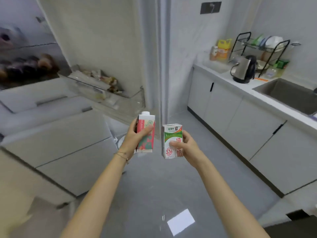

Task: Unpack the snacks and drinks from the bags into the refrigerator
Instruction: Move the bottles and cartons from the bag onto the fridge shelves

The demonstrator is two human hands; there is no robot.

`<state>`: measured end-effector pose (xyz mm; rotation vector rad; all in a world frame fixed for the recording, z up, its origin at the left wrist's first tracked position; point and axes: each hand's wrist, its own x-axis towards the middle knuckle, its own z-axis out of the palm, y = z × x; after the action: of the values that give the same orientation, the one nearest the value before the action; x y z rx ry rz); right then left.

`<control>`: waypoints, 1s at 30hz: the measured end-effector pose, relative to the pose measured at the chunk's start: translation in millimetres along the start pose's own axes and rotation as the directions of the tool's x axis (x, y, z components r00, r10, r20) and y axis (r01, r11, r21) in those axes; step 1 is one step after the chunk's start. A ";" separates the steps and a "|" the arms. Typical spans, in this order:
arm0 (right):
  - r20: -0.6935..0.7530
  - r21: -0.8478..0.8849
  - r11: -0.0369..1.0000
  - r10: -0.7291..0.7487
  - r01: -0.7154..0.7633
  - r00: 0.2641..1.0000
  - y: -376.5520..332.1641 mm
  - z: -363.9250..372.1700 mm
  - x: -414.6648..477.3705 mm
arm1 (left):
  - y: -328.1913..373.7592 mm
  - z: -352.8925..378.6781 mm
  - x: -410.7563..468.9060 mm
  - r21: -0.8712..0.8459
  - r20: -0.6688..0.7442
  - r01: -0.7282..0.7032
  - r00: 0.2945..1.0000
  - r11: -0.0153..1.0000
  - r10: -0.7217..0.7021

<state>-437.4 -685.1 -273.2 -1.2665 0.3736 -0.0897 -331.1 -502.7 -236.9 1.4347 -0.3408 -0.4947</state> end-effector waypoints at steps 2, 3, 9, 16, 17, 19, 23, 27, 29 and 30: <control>0.063 -0.053 0.998 -0.021 0.024 0.998 1.6 47.2 14.5 | 10.0 -56.3 -6.3 0.002 -0.077 -0.005 0.997 1.000 0.006; 0.102 -0.075 0.997 -0.029 0.037 0.994 2.2 70.1 20.0 | 13.9 -80.1 -10.9 -0.005 -0.105 -0.001 0.994 1.000 0.001; 0.241 -0.131 0.985 -0.082 0.116 0.967 0.9 183.3 50.5 | 25.3 -176.6 -27.1 -0.045 -0.235 -0.032 0.972 0.998 0.021; 0.358 -0.097 0.982 -0.119 0.163 0.926 -24.5 265.4 99.4 | 44.7 -253.6 -14.9 -0.087 -0.386 -0.141 0.917 0.986 0.098; 0.375 -0.079 0.984 -0.118 0.159 0.920 -27.8 276.5 108.9 | 49.1 -264.4 -10.1 -0.091 -0.406 -0.163 0.907 0.982 0.113; 0.406 -0.038 0.990 -0.110 0.137 0.907 -32.7 299.0 128.8 | 59.1 -286.1 -0.6 -0.086 -0.432 -0.199 0.890 0.976 0.144; 0.467 -0.011 0.992 -0.110 0.129 0.877 -43.3 345.8 169.2 | 80.4 -329.9 16.7 -0.067 -0.508 -0.234 0.845 0.970 0.169; 0.479 0.006 0.989 -0.132 0.147 0.868 -55.0 394.8 209.7 | 99.4 -372.4 28.5 0.015 -0.579 -0.227 0.792 0.974 0.194; 0.480 -0.002 0.984 -0.156 0.179 0.863 -62.1 419.8 227.1 | 106.2 -393.0 35.2 0.039 -0.633 -0.235 0.746 0.971 0.206; 0.482 0.000 0.981 -0.172 0.196 0.859 -65.5 432.5 234.8 | 109.8 -403.0 39.2 0.054 -0.654 -0.247 0.723 0.968 0.221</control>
<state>-68.9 -373.4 -156.9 -1.3222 -0.1799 0.0746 -79.9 -172.1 -177.2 1.4097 0.0637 0.2321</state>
